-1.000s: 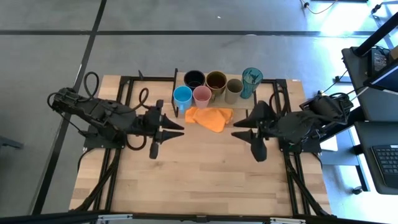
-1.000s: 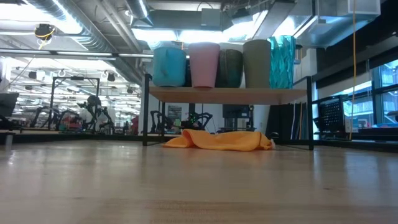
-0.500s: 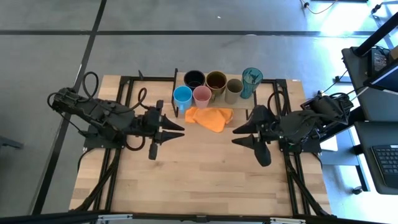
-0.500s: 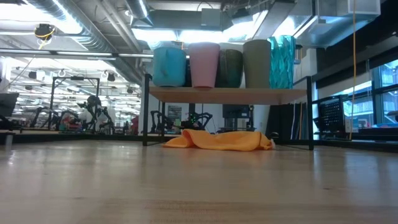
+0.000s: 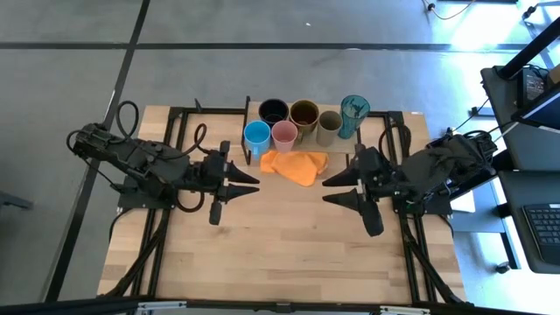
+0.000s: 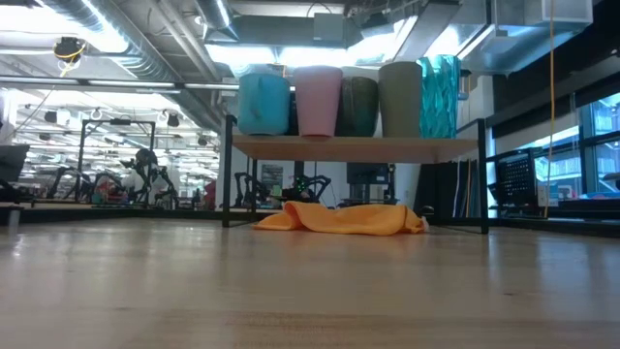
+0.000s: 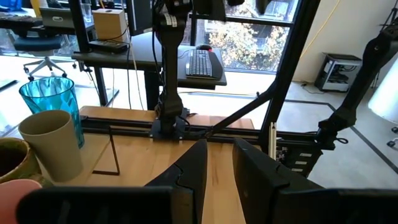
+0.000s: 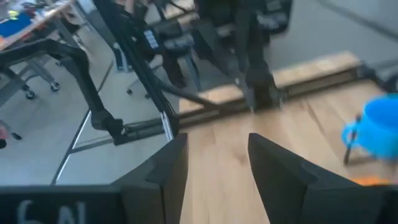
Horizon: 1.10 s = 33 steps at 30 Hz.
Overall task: Stack small to large cups/mugs on shelf
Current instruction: Return to Home Position
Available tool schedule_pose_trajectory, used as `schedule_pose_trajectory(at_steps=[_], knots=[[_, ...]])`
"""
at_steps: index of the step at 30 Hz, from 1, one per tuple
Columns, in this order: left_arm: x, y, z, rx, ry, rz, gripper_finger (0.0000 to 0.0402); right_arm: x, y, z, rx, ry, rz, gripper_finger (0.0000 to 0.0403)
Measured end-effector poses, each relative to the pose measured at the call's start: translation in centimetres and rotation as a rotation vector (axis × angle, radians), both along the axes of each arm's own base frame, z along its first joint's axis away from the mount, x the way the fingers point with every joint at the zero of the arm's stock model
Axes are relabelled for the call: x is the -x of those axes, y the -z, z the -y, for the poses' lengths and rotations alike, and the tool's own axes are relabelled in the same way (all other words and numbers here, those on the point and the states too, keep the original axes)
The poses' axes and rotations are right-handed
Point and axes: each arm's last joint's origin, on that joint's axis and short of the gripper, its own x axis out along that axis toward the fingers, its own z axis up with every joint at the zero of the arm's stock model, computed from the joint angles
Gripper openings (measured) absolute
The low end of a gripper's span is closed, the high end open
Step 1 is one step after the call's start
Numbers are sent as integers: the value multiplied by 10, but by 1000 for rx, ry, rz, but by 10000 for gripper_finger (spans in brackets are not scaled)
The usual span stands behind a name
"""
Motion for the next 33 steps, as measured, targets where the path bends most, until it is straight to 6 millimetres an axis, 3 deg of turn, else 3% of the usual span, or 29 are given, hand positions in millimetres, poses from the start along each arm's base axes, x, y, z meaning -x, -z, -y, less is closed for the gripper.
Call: schedule_pose_trajectory(at_steps=[4, 9, 11, 13, 17, 21, 25, 28, 33], knots=[[-1, -3, 0, -33, 6, 29, 71, -1, -4, -1, -2, -11, 36, 168], [-1, -7, 1, -8, 9, 70, 71, 1, -1, -5, -136, -41, -18, 168], [-1, 0, 4, 15, 14, 5, 71, 1, 3, -11, -197, -48, -48, 168], [-4, 10, 10, 1, 87, -35, 71, -1, 10, -25, -127, -118, -50, 168], [-13, 23, 23, 59, 239, 138, 71, -19, 28, -51, -41, -244, 41, 168], [-16, 58, 20, 102, 238, 187, 71, -27, 42, -58, -25, -321, 194, 168], [-7, 82, 14, 135, 342, 324, 71, -25, 67, -49, -55, -369, 265, 168], [8, 92, -1, 78, 354, 421, 71, -10, 78, -32, -54, -368, 343, 168], [40, 86, -38, -21, 335, 483, 71, 27, 95, 7, -40, -319, 370, 168]])
